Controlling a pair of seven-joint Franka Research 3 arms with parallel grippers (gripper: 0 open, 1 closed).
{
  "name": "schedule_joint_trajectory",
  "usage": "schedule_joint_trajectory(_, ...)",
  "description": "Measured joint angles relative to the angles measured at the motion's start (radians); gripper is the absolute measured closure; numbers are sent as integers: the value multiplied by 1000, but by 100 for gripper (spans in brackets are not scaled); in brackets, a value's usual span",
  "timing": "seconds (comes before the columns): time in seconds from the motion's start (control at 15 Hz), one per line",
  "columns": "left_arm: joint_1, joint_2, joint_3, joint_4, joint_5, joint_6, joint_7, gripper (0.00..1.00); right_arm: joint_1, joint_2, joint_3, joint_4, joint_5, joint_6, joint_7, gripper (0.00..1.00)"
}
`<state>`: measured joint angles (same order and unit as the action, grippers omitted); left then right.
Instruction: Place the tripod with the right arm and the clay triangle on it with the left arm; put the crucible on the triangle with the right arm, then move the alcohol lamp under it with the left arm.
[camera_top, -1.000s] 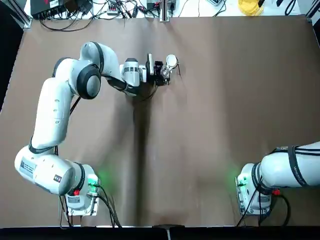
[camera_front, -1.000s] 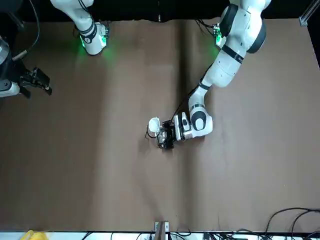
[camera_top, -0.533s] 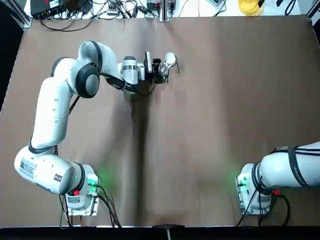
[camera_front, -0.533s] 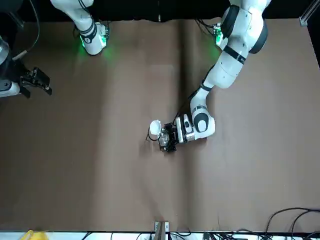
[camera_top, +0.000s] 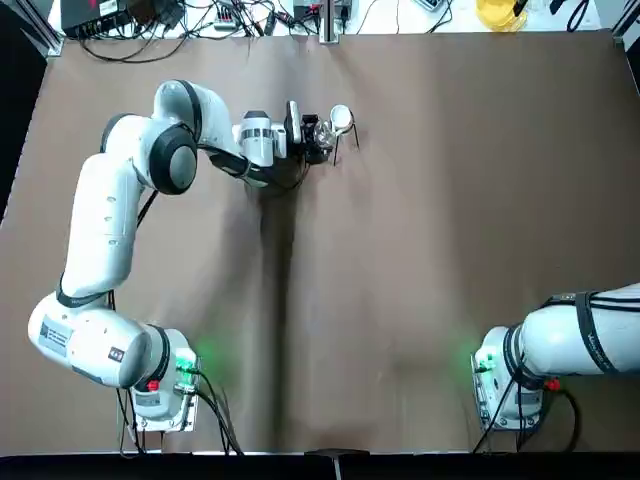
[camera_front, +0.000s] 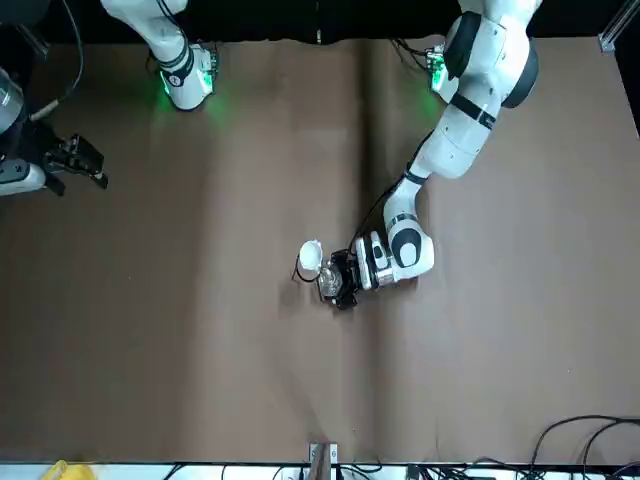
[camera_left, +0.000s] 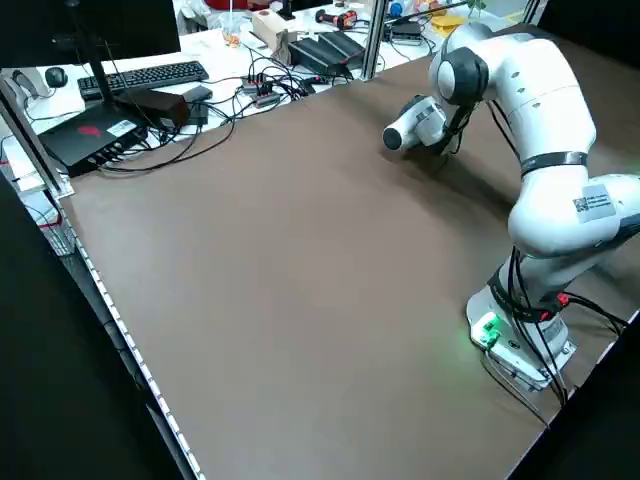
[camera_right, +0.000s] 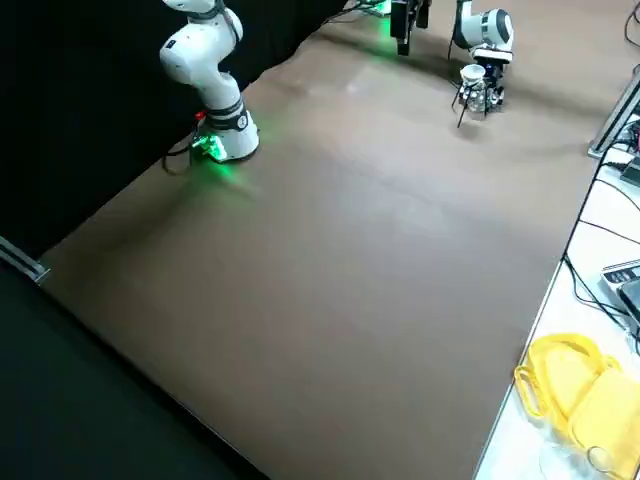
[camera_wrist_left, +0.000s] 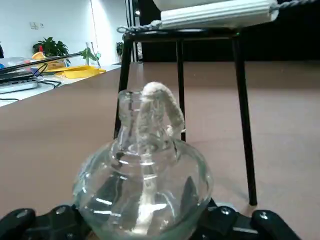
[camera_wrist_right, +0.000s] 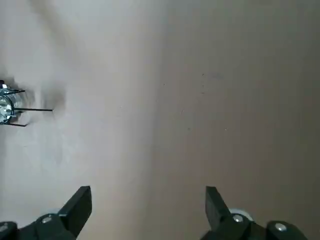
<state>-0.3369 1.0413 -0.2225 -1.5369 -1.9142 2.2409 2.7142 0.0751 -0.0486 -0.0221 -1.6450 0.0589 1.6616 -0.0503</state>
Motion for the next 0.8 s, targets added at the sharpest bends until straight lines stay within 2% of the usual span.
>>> schedule_joint_trajectory(0.13,0,0,0,0,0,0,0,26,0,0,0,0,0,0,0,0)
schedule_joint_trajectory(0.27,0,0,0,1,0,0,0,15,0,0,0,0,0,0,0,0)
schedule_joint_trajectory(0.33,1,-1,0,2,0,0,0,13,0,0,0,0,0,0,0,0)
schedule_joint_trajectory(0.8,40,-19,0,-12,31,0,0,12,0,0,0,-1,0,0,0,0)
